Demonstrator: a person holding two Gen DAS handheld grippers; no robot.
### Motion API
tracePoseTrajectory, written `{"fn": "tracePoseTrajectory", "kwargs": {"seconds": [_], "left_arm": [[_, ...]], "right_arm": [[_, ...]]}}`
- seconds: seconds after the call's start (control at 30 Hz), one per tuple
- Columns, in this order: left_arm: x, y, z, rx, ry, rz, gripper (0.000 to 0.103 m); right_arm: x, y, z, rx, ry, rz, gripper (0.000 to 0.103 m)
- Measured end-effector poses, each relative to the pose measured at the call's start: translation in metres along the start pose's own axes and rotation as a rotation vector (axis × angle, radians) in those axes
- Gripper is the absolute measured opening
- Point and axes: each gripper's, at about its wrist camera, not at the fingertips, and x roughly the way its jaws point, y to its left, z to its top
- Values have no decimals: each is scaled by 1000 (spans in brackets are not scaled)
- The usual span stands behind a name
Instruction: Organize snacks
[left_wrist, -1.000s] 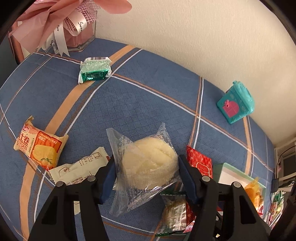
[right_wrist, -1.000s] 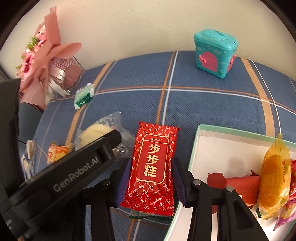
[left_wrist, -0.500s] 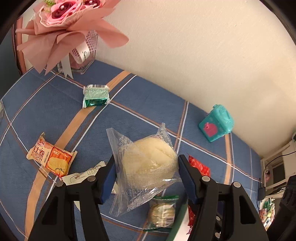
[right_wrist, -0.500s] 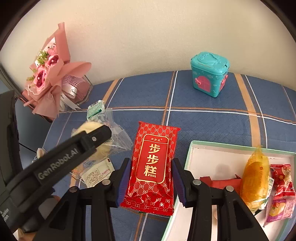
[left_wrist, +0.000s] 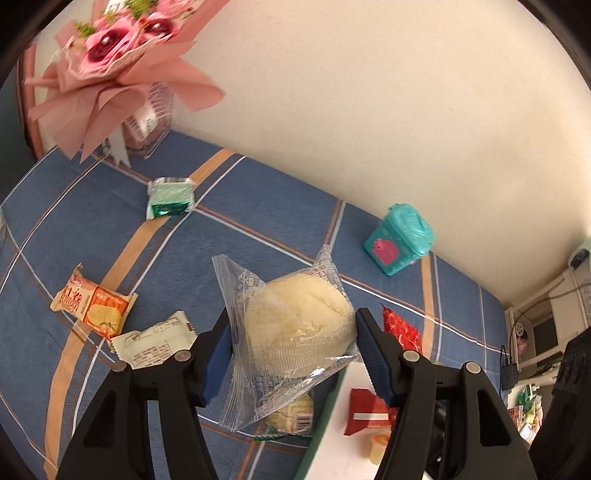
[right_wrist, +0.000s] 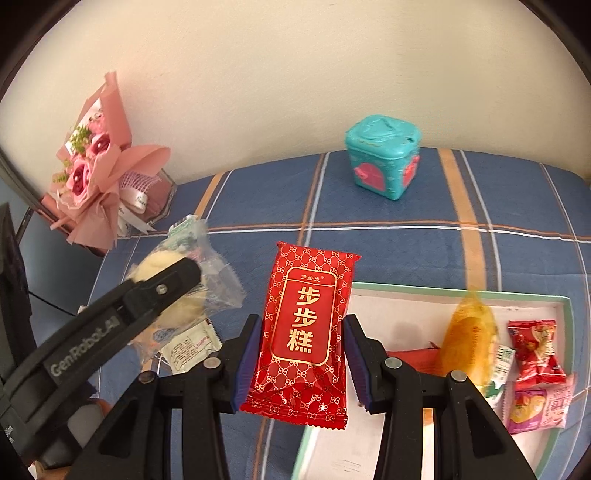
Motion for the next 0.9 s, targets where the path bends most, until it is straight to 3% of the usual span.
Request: {"fn": "tracePoseTrajectory", "kwargs": {"seconds": [0.53,0.9], "left_arm": [[8,-50,-19,98,47,-66,65],[28,-82,-40,191,110,-60,65]], "right_arm": [[-57,-108,3,167,-44,-117,47],[-71,-127,-7,172,-11,-185,47]]}}
